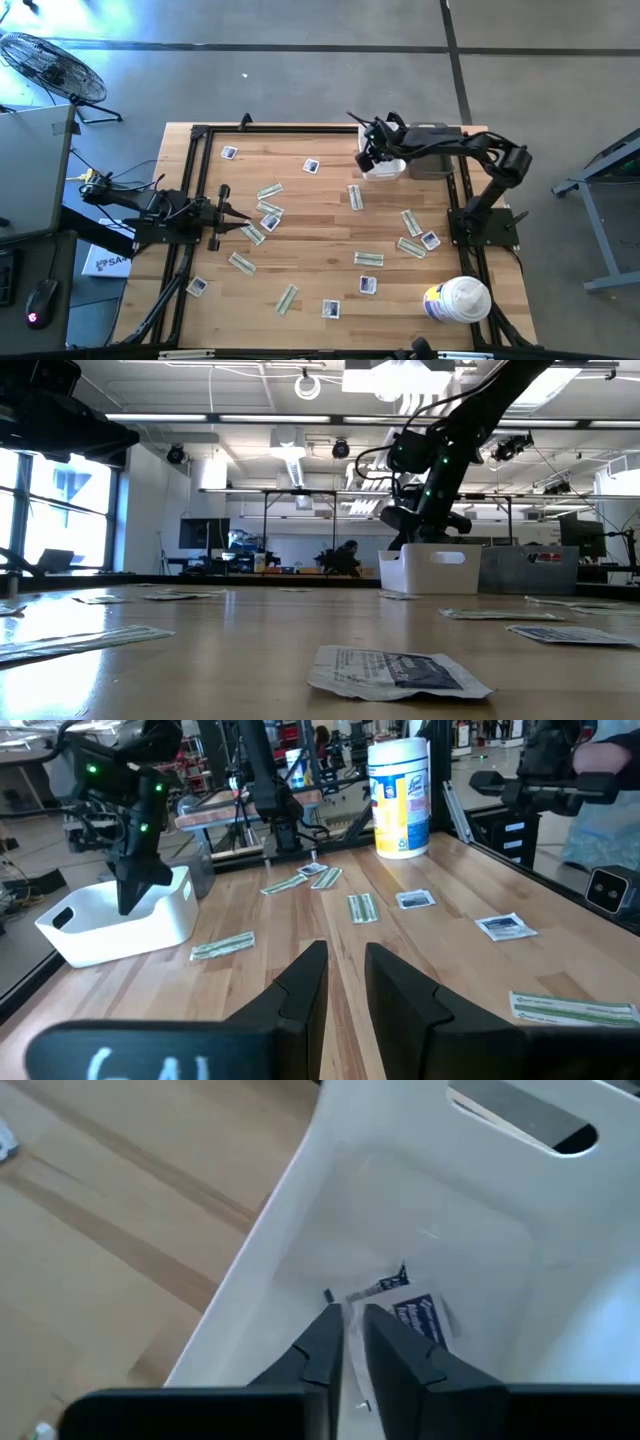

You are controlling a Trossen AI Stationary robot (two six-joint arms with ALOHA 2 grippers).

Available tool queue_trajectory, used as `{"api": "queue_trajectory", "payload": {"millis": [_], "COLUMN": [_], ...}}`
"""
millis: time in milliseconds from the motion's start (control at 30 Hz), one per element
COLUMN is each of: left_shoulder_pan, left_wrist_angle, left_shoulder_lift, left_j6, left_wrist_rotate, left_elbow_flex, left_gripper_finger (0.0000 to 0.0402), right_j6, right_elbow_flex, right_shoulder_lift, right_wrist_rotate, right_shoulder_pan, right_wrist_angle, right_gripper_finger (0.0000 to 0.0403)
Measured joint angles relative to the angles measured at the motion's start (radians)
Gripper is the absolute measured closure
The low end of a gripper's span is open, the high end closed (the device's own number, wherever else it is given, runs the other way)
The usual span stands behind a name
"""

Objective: Pick & Place First Aid Supplies
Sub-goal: Put the alcohol pad into the white bin

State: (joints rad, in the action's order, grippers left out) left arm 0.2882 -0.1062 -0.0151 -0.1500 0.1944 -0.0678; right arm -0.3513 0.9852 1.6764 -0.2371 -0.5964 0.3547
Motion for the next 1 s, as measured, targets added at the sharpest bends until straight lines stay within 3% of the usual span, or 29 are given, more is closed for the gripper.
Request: {"api": "queue_trajectory", "payload": {"millis": [300,567,800,1000], "left_shoulder_pan": [0.000,0.000,0.000,0.000], "left_wrist_angle": [0.000,0.000,0.000,0.000], "left_shoulder_lift": [0.000,0.000,0.000,0.000], "left_j6": [0.000,0.000,0.000,0.000], "left_wrist_rotate": [0.000,0.000,0.000,0.000], "left_elbow_flex": [0.000,0.000,0.000,0.000], "left_gripper_finger": [0.0332,0.0332,0.0332,0.0332], "right_j6": [0.013,-0.012,-0.270,-0.561], "right_elbow_flex": [0.000,0.002,0.002,-0.036], "right_shoulder_lift": [-0.080,-0.337,-0.424,-0.413], "right_wrist_rotate": [-0.005,-0.002,0.007,0.073], "right_shoulder_pan": [0.034,0.278,0.586,0.721], "right_wrist_angle": [0.032,0.259,0.559,0.832], "right_gripper_finger": [0.0303,0.0309,0.0311,0.0311]}}
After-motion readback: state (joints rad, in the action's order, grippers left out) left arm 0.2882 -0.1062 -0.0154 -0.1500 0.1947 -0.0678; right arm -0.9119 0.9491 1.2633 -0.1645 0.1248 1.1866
